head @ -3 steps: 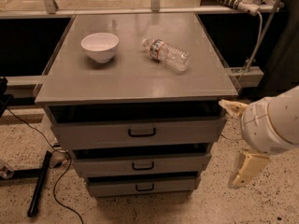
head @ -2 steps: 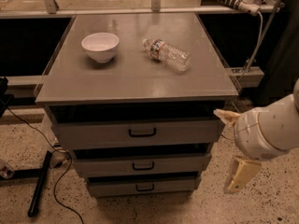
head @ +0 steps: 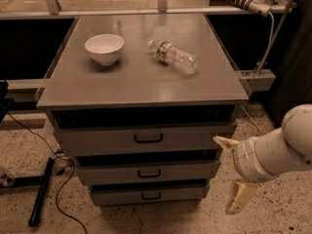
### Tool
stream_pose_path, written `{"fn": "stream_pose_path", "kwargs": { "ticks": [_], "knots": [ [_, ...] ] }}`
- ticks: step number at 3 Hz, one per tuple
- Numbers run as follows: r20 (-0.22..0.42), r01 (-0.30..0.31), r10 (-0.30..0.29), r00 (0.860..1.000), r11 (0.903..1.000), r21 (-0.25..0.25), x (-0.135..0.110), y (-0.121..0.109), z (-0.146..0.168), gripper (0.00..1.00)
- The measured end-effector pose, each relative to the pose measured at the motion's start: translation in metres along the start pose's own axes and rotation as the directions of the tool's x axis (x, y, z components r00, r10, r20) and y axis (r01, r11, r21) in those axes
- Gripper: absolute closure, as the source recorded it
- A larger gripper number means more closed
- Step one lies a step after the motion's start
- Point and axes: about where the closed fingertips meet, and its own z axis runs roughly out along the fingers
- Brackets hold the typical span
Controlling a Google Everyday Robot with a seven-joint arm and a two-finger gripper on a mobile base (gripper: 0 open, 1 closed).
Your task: Open bottom drawer
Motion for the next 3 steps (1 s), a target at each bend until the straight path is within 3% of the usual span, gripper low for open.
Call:
{"fn": "stream_pose_path", "kwargs": {
  "ticks": [1, 2, 3],
  "knots": [
    [0.004, 0.004, -0.004, 1.0, 0.9999, -0.012, 0.022, 0.011, 0.036, 0.0],
    [0.066, 0.019, -0.02, 0.998, 0.9996, 0.018, 0.055, 0.027, 0.091, 0.0],
    [0.067, 0.016, -0.017, 0.998, 0.9998, 0.012, 0.058, 0.027, 0.096, 0.0]
  ]
}}
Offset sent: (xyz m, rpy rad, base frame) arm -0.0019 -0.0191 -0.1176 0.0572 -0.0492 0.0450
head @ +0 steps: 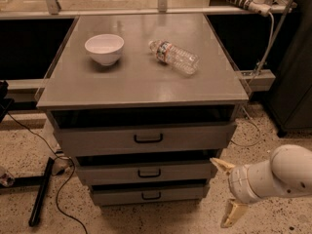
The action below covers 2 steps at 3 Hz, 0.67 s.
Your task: Open bottom drawer
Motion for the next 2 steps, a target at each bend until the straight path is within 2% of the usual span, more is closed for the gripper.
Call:
{"fn": "stream_pose_path", "kwargs": {
  "ticks": [1, 2],
  "knots": [
    [0.009, -0.003, 0.003, 1.0, 1.0, -0.007, 0.018, -0.003, 0.026, 0.0],
    [0.026, -0.008, 0.008, 1.0, 0.9999, -0.013, 0.05, -0.006, 0.07, 0.0]
  ]
}}
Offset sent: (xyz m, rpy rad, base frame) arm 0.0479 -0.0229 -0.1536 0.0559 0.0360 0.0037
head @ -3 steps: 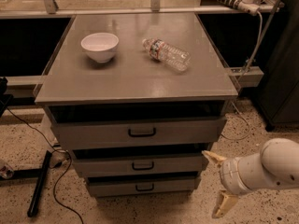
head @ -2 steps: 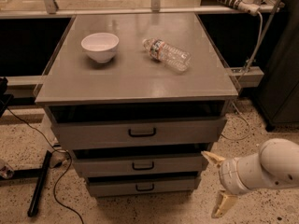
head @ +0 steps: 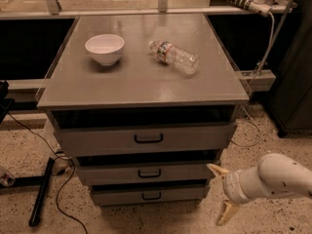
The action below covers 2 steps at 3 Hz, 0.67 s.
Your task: Open bottom drawer
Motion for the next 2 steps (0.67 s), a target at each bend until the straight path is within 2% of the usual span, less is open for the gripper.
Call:
{"fn": "stream_pose_path", "kwargs": {
  "ticks": [2],
  "knots": [
    [0.065, 0.006, -0.007, 0.998, 0.9998, 0.021, 0.044, 0.006, 0.06, 0.0]
  ]
}}
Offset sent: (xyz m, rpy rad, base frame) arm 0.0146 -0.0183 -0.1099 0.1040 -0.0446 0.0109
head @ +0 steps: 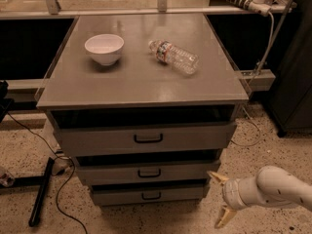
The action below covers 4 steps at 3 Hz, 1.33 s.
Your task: Open bottom drawer
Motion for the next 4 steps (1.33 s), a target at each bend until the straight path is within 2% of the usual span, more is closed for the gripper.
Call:
{"fn": "stream_pose_path", "kwargs": {
  "ticks": [1, 2, 4],
  "knots": [
    [0.062, 0.001, -0.003, 0.998, 0.9996, 0.029, 0.018, 0.008, 0.02, 0.0],
    [0.058, -0.007, 0.005, 0.998, 0.9998, 0.02, 0.021, 0.006, 0.035, 0.0],
    [0.001, -0.07, 0.07, 0.998, 0.9975, 0.001, 0.06, -0.011, 0.096, 0.0]
  ]
}}
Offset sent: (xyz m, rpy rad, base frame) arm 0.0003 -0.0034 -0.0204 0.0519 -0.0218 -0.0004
